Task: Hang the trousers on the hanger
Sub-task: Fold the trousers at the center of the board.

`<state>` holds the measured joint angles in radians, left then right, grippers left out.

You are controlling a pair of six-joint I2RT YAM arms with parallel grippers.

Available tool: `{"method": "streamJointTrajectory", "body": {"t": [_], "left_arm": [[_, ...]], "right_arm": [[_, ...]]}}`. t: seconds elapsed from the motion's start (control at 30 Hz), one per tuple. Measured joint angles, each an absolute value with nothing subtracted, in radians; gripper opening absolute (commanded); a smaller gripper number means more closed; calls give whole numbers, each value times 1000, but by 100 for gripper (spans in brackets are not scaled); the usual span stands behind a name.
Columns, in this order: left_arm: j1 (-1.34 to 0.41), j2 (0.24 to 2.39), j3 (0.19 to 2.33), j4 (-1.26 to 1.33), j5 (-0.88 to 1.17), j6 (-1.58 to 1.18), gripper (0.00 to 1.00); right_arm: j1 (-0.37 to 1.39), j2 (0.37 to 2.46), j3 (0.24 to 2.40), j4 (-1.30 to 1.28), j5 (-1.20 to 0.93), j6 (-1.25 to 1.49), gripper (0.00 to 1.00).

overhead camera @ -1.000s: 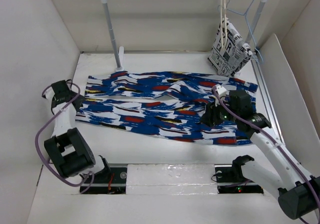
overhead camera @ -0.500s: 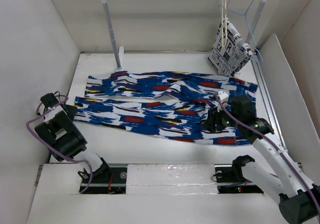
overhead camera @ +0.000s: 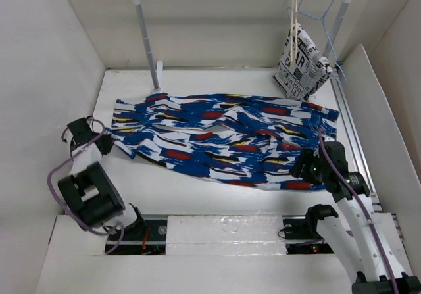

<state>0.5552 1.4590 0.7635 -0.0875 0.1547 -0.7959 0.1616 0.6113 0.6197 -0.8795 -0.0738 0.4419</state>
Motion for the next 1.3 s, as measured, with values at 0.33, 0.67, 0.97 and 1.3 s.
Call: {"method": "streamJointTrajectory", "body": {"t": [0.33,0.67,0.97,1.3], "left_arm": [[396,1118,819,-114,177,-925,0],[280,1176,939,-178,203,-949,0],[279,1185,939,-193,170,-938,0],[323,1189,909,-181,71,-899,0]], "right_arm": [[45,762,606,-945,95,759,51],[32,932,603,-991,217,1135,47],[62,1074,558,-967,210,1254,48],[107,1275,652,-932,215,1259,0]]}}
